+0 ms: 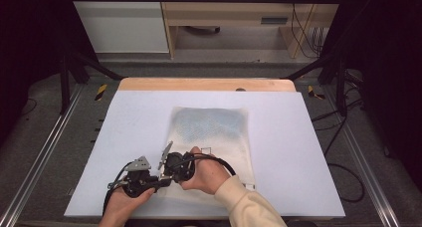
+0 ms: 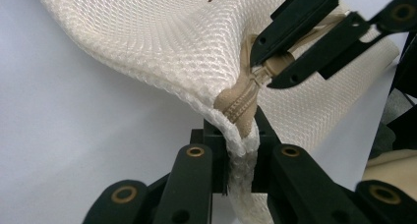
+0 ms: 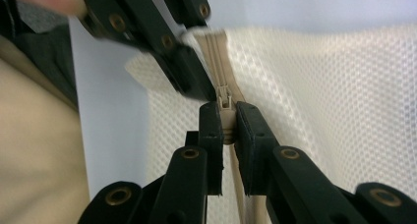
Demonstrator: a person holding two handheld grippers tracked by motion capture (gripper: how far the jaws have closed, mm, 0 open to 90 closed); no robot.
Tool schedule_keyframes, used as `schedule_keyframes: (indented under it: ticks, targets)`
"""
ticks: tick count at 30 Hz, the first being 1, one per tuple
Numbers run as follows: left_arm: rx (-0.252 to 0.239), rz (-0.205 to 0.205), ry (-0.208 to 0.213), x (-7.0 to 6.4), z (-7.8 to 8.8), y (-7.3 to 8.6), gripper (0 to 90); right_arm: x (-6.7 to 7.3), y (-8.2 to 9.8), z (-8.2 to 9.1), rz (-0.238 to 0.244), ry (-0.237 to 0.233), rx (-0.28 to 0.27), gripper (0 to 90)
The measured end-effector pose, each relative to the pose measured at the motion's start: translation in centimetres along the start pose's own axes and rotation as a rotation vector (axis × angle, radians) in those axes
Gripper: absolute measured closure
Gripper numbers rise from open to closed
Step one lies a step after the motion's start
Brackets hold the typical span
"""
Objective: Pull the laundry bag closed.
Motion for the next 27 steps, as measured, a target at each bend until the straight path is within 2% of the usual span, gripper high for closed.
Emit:
schedule_keyframes:
  ticks: [2, 6, 18, 27]
  targets:
    - [0.000, 0.000, 0.002, 0.0, 0.0, 0.0, 82.6, -0.1, 0.3, 0.0, 0.001, 0.005, 0.005, 82.3]
    - [0.005, -0.009, 0.001, -0.1, -0.1, 0.0, 82.5, -0.7, 1.8, 0.4, -0.036, 0.014, 0.001, 82.3]
    - [0.018, -0.029, 0.008, -1.1, -0.6, 0.1, 82.5, -0.9, 3.6, 1.6, -0.058, 0.029, 0.004, 82.3]
    - [0.014, -0.032, 0.015, -1.4, -0.8, 0.1, 82.5, -1.1, 5.0, 2.5, -0.095, 0.035, -0.002, 82.2]
Point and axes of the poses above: each handheld gripper's, and its own axes: z roughly backward along the jaws, y roughly out of its underside, x roughly to its left, the point moved 1 cm from there along -z, roughly forward along the jaws, and after that the axes turned 6 degrees about -x, right-handed, at the moved point
